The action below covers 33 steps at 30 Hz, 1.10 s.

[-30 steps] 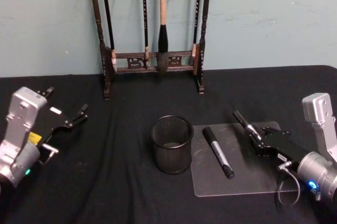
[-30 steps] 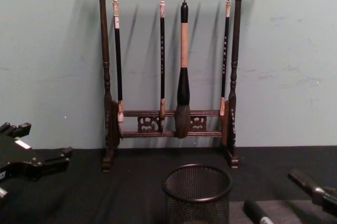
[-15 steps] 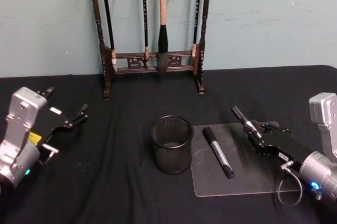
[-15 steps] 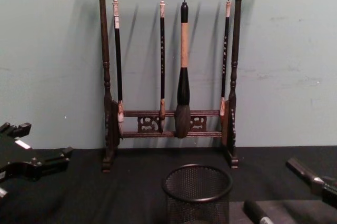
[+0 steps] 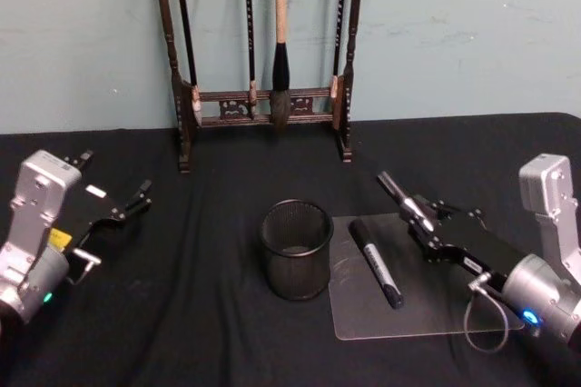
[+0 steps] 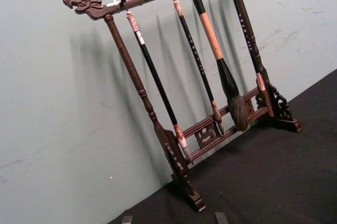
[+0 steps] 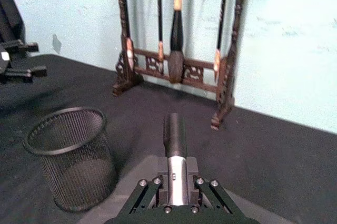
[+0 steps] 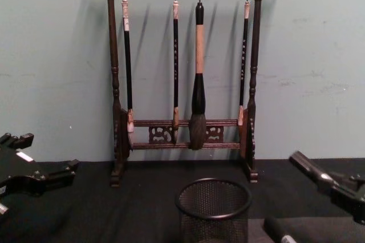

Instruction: Pick up the water-based marker from the table and place it into the pen holder.

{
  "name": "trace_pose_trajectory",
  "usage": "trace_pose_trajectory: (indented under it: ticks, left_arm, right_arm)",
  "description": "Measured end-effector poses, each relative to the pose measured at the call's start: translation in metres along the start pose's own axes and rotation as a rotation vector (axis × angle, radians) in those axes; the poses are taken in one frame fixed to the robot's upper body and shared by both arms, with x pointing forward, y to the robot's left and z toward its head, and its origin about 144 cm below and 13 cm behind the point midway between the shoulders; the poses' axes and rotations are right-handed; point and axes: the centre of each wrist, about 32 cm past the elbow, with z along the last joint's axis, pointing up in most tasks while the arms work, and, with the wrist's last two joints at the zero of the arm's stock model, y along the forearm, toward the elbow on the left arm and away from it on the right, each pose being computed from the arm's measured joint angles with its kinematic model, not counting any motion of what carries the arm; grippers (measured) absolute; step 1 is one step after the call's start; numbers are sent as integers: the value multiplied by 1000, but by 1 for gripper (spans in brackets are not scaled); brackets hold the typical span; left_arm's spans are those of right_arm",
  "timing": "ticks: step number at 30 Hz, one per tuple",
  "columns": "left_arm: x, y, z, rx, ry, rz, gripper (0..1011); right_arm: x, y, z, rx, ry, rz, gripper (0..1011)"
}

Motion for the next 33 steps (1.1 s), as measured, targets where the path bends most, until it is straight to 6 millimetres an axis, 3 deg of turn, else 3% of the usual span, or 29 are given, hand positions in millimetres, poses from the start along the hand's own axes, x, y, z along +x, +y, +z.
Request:
trace_pose_trajectory:
  ticks: [16,33]
  left_arm:
    - [0,0,0,0,0,0,1009]
    - [0,0,0,0,0,0,1009]
  right_arm:
    - [-20,29,18,46,-45,61,197]
    - [-18,23,20,54,-23,41,198]
